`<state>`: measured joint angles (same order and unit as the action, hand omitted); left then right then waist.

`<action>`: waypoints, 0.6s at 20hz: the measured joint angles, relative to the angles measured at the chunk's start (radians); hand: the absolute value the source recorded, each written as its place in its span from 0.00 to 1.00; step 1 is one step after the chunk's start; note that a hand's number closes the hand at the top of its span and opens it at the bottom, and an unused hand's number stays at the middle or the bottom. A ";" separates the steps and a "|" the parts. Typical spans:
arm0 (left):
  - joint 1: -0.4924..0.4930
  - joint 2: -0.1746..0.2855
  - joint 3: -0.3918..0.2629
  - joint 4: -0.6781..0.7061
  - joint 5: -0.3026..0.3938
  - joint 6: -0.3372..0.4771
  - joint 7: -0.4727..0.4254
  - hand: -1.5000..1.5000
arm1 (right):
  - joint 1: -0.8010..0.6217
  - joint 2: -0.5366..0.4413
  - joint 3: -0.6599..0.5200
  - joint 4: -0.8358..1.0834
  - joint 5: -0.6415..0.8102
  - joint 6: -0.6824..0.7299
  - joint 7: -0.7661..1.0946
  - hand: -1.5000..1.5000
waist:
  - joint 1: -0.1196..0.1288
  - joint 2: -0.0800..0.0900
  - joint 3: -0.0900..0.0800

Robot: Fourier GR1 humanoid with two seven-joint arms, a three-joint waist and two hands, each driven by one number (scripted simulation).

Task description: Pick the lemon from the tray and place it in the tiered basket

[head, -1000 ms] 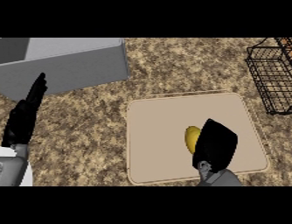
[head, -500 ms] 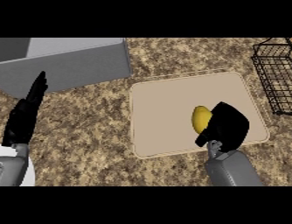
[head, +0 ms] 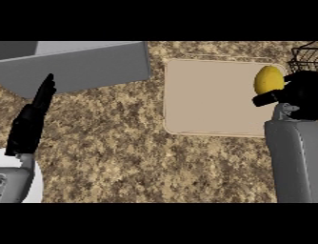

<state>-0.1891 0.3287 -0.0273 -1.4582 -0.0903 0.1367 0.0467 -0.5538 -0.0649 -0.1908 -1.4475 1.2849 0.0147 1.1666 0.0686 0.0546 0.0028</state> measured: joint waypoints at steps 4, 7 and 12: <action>-0.020 -0.004 -0.018 -0.008 -0.007 -0.008 0.000 0.50 | -0.118 -0.092 -0.107 0.052 0.112 -0.042 0.000 1.00 | 0.032 0.008 -0.004; -0.032 -0.010 -0.031 -0.009 -0.010 -0.014 -0.001 0.50 | -0.202 -0.162 -0.167 0.101 0.207 -0.069 0.000 1.00 | 0.056 0.014 -0.006; -0.052 -0.017 -0.051 -0.012 -0.016 -0.025 0.005 0.50 | -0.329 -0.263 -0.241 0.214 0.373 -0.081 0.010 1.00 | 0.088 0.017 -0.008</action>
<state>-0.2411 0.3116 -0.0786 -1.4699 -0.1059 0.1119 0.0520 -0.8831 -0.3279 -0.4323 -1.2334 1.6577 -0.0661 1.1770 0.1566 0.0712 -0.0050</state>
